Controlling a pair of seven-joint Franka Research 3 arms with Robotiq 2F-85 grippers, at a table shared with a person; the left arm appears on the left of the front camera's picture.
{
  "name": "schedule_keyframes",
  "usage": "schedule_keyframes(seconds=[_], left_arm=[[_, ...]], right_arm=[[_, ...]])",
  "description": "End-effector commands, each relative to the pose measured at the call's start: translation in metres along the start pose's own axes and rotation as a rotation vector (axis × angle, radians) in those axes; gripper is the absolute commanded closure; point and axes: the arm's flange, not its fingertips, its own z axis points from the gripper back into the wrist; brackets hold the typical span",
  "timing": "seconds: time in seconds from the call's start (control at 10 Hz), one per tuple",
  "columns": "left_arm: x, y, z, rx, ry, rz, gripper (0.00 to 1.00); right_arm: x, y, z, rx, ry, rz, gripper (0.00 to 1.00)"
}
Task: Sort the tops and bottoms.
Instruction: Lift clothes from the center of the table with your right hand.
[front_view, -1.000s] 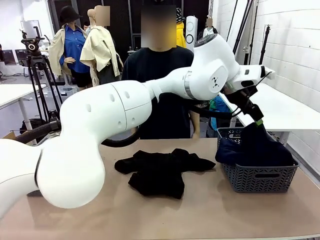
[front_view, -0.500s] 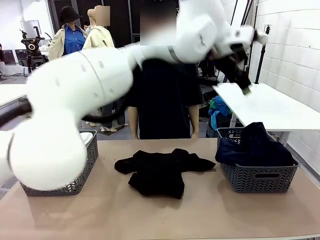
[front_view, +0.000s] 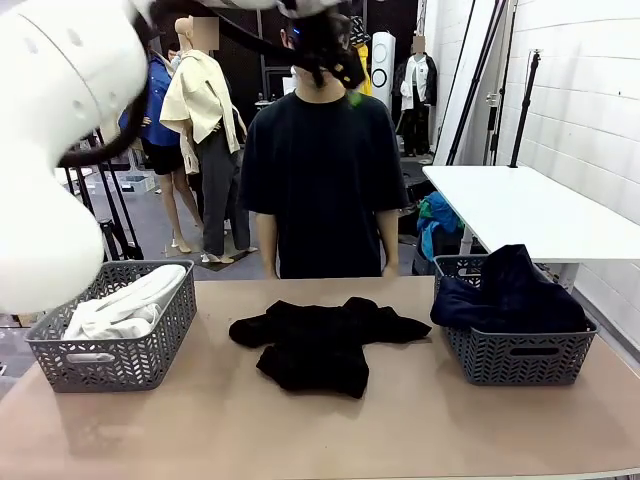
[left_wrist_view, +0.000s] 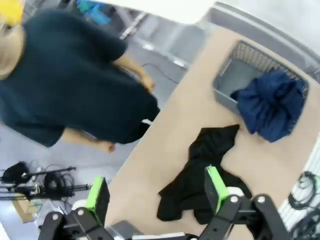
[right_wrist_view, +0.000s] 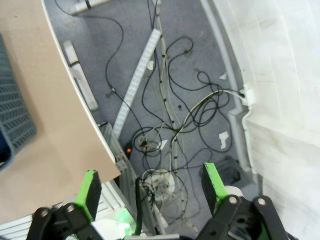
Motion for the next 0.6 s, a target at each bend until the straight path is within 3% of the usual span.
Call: schedule_keyframes(seconds=[0.0, 0.3, 0.5], left_arm=[[-0.287, -0.026, 0.005, 0.049, 0.042, 0.135, 0.00], [-0.380, -0.009, -0.010, 0.083, 0.228, 0.281, 0.00], [-0.472, -0.031, -0.003, 0.127, 0.379, 0.418, 0.00]], right_arm=[[0.002, 0.000, 0.000, -0.005, 0.000, 0.004, 0.00], [0.002, 0.000, 0.000, -0.005, 0.000, 0.004, 0.00], [0.002, 0.000, 0.000, -0.005, 0.000, 0.004, 0.00]])
